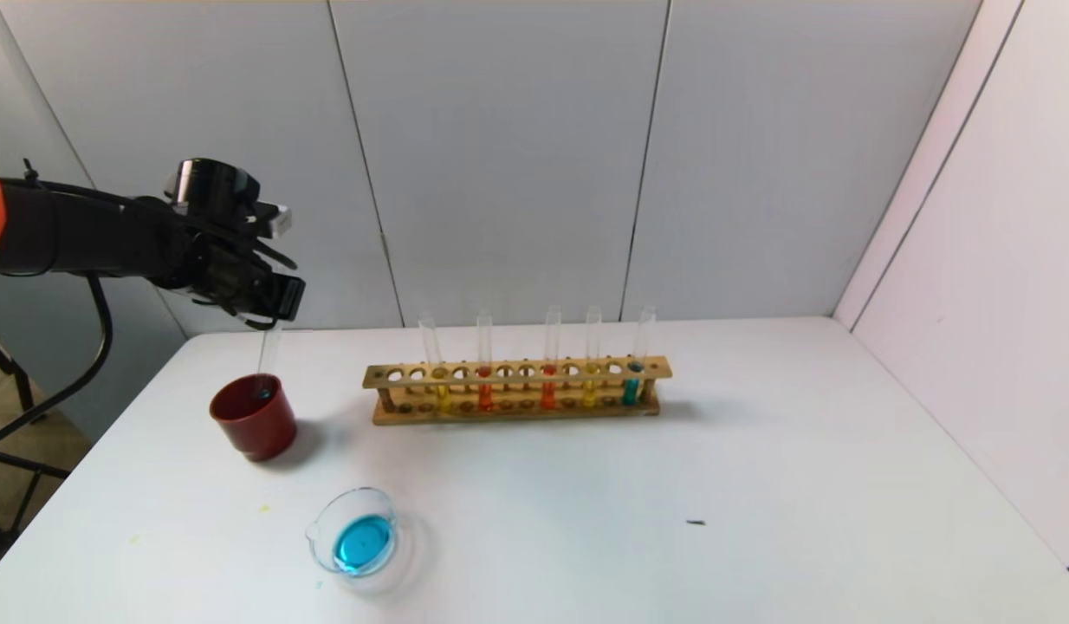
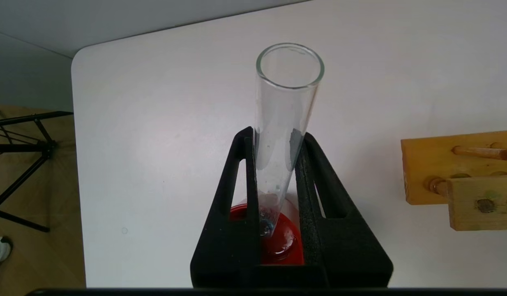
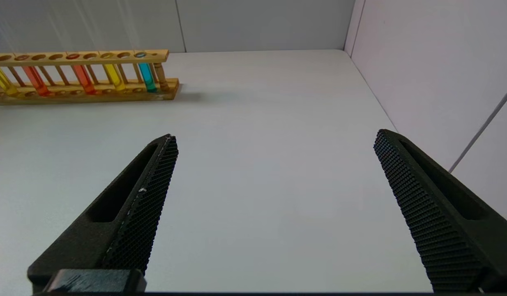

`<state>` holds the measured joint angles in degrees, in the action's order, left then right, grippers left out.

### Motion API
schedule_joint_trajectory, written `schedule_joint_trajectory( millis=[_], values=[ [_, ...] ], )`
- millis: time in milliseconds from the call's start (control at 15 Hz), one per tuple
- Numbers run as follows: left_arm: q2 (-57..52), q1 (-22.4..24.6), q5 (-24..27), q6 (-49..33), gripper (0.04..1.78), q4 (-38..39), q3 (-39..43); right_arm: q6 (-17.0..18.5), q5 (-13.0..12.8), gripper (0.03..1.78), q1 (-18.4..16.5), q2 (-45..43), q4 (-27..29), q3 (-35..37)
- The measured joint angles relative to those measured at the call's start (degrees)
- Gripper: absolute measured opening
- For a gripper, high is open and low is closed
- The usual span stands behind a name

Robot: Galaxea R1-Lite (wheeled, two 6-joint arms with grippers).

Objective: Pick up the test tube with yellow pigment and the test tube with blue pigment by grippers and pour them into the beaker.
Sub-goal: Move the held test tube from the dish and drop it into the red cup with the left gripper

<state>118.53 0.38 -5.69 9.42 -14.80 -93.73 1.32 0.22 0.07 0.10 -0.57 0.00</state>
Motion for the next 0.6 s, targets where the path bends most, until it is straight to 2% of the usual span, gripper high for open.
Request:
schedule_joint_trajectory(
  millis=[600],
  values=[
    [0.85,-0.05,0.05,-0.26,0.32,-0.02,-2.05,0.0,-0.01,1.74,0.0,0.0,-0.02,0.0]
  ],
)
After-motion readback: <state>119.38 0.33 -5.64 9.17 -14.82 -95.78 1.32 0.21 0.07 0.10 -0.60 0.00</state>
